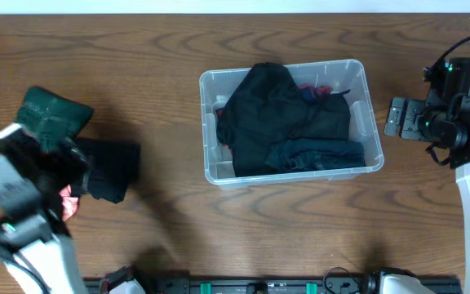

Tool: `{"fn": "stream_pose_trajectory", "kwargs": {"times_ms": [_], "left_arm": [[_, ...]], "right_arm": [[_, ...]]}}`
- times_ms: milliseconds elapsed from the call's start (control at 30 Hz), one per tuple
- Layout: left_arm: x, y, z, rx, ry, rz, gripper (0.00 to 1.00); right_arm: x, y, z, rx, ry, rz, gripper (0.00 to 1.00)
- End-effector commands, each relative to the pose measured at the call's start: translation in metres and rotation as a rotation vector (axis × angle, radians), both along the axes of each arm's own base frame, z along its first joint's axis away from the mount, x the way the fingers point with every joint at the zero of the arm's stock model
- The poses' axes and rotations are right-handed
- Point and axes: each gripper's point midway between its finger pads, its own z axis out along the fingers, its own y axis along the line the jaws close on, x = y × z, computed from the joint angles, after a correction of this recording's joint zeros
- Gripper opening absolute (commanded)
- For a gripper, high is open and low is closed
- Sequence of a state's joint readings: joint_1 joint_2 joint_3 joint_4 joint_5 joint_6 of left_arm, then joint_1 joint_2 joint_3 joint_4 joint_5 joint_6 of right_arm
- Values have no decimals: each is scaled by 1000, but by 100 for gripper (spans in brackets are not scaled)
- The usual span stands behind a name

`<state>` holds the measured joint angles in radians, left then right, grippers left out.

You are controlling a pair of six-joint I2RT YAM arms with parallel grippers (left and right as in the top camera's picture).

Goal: Pack container
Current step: 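Reach the left gripper to the pink garment and grasp it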

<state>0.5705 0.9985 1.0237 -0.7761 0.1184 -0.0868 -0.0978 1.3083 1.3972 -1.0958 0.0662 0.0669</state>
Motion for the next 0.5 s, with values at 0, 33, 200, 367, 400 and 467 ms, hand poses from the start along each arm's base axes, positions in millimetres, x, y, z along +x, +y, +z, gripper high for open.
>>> {"fn": "stream_pose_trajectory", "kwargs": {"times_ms": [0, 33, 200, 367, 400, 467], "left_arm": [[16, 4, 2, -241, -83, -29, 98], [16, 15, 0, -281, -102, -8, 98], [-1, 86, -18, -322, -148, 190, 98], [-6, 135, -46, -318, -149, 280, 98], [-5, 142, -52, -321, -148, 287, 98], [-3, 154, -68, -333, -140, 300, 98]], "right_arm": [[-1, -2, -1, -4, 4, 3, 99], [-1, -2, -1, -4, 4, 3, 99], [-1, -3, -1, -4, 4, 2, 99], [-1, -3, -1, -4, 3, 0, 99], [-1, -4, -1, -4, 4, 0, 99], [-1, -3, -1, -6, 5, 3, 99]]}}
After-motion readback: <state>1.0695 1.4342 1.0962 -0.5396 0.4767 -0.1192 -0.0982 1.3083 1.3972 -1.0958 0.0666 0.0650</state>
